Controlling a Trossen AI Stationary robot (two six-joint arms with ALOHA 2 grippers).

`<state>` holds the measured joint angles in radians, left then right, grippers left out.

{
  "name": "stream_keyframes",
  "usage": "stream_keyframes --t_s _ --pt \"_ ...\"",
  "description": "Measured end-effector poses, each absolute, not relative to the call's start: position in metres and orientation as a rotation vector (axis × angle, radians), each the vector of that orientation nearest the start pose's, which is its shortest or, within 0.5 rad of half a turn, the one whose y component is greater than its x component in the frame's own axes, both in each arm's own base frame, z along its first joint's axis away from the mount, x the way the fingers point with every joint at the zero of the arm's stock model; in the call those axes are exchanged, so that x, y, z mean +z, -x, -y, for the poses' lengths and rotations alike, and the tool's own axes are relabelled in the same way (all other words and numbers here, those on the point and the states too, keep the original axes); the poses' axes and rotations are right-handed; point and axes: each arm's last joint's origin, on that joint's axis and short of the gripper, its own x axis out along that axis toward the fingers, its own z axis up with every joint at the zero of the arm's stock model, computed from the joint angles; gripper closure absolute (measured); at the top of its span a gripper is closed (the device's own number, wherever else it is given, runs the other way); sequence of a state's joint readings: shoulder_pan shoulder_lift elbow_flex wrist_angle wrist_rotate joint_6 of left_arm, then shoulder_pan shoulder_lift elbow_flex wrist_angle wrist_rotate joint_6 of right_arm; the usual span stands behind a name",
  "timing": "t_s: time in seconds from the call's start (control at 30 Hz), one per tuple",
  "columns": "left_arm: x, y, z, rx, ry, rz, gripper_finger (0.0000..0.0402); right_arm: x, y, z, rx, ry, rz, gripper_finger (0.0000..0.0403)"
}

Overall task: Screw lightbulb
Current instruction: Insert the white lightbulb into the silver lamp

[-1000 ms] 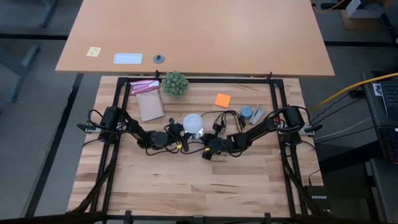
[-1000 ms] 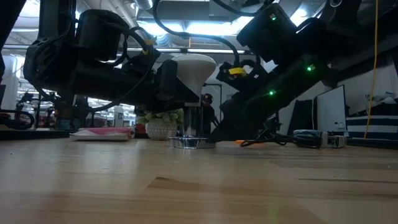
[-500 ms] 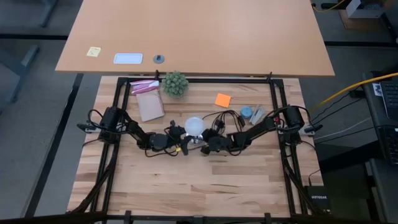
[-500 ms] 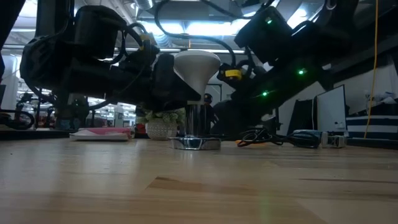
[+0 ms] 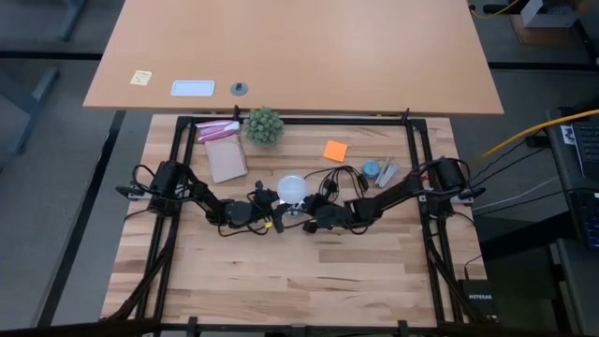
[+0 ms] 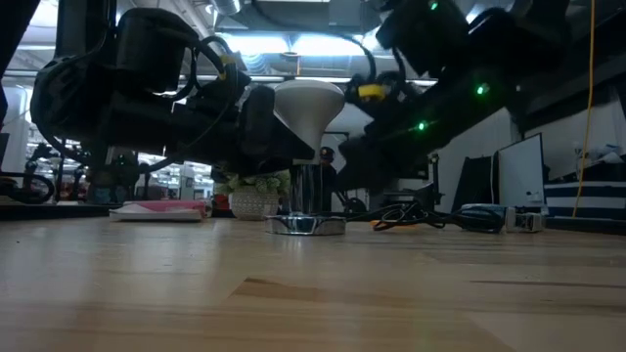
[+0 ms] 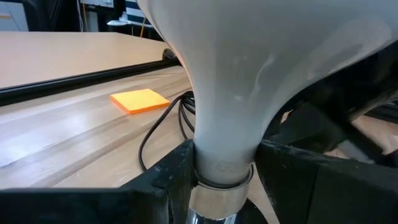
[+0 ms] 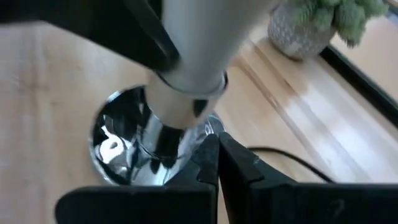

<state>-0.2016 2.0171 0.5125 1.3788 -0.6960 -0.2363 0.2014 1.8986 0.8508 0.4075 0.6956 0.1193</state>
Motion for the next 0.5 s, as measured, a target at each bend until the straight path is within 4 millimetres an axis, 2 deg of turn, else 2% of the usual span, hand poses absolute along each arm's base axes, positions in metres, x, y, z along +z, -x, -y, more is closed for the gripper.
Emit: stream_keyframes --t_s 0.17,0.3,0.5 --pt "0.090 -0.297 0.041 0.509 0.189 -0.051 0.0249 0.128 -0.347 -0.058 -0.476 0.191 -0.531 0.0395" --pt "0.090 -0.297 0.041 0.512 0.197 -0.049 0.0249 0.128 -0.347 -0.058 -0.436 0.185 -0.540 0.0395" --pt "0.090 -0.297 0.041 0.514 0.198 -0.048 0.0249 0.126 -0.349 -0.066 -0.163 0.042 -0.564 0.0395"
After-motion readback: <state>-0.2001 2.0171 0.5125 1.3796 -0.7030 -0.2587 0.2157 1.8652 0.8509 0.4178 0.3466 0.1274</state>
